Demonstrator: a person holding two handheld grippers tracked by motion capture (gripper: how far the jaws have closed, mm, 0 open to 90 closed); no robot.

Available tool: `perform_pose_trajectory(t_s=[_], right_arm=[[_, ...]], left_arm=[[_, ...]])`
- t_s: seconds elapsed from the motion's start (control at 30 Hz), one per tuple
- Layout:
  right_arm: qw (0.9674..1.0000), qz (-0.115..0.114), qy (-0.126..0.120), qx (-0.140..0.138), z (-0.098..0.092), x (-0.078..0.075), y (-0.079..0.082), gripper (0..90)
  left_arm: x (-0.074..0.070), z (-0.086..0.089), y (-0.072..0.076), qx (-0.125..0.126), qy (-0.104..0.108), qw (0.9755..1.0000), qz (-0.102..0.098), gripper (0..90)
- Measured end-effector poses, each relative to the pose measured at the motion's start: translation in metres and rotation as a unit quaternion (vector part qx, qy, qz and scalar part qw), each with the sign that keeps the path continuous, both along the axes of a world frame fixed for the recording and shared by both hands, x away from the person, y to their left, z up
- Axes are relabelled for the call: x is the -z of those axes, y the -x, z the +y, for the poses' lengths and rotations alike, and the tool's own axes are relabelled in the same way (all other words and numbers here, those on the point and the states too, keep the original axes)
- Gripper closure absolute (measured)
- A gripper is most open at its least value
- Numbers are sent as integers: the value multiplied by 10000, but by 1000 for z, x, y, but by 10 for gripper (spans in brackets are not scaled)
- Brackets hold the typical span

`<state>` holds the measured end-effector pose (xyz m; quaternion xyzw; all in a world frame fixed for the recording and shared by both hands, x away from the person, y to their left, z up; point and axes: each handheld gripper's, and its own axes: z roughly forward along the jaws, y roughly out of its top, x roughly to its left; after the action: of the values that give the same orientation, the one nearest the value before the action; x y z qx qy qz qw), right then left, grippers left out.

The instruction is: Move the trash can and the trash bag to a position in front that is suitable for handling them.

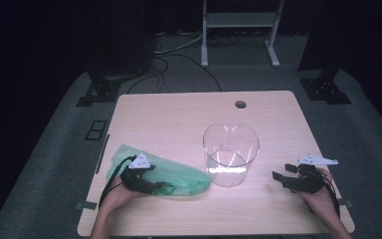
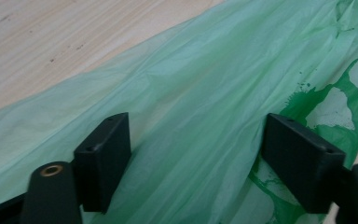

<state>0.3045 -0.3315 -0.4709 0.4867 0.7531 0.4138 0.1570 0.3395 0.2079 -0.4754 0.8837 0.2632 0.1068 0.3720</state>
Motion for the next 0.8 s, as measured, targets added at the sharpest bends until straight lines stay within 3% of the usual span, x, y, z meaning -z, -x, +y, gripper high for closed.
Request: perform_pose_trajectory(t_s=[0.13, 0.37, 0.53, 0.7, 0.8], right_arm=[[10000, 28, -3, -17, 0, 1, 0, 320], [10000, 41, 24, -82, 1, 2, -2, 351], [10000, 6, 38, -66, 0, 1, -2, 351], [10000, 0, -17, -60, -2, 1, -2, 351], [10000, 8, -14, -72, -2, 1, -2, 351]], left_arm=[[0, -1, 2, 18, -17, 9999, -119, 338], [-2, 0, 2, -24, -48, 9999, -112, 511], [-3, 0, 4, 38, -39, 9999, -120, 700], [-5, -2, 3, 200, -157, 9996, -121, 852], [-6, -4, 3, 231, -246, 9994, -107, 889]])
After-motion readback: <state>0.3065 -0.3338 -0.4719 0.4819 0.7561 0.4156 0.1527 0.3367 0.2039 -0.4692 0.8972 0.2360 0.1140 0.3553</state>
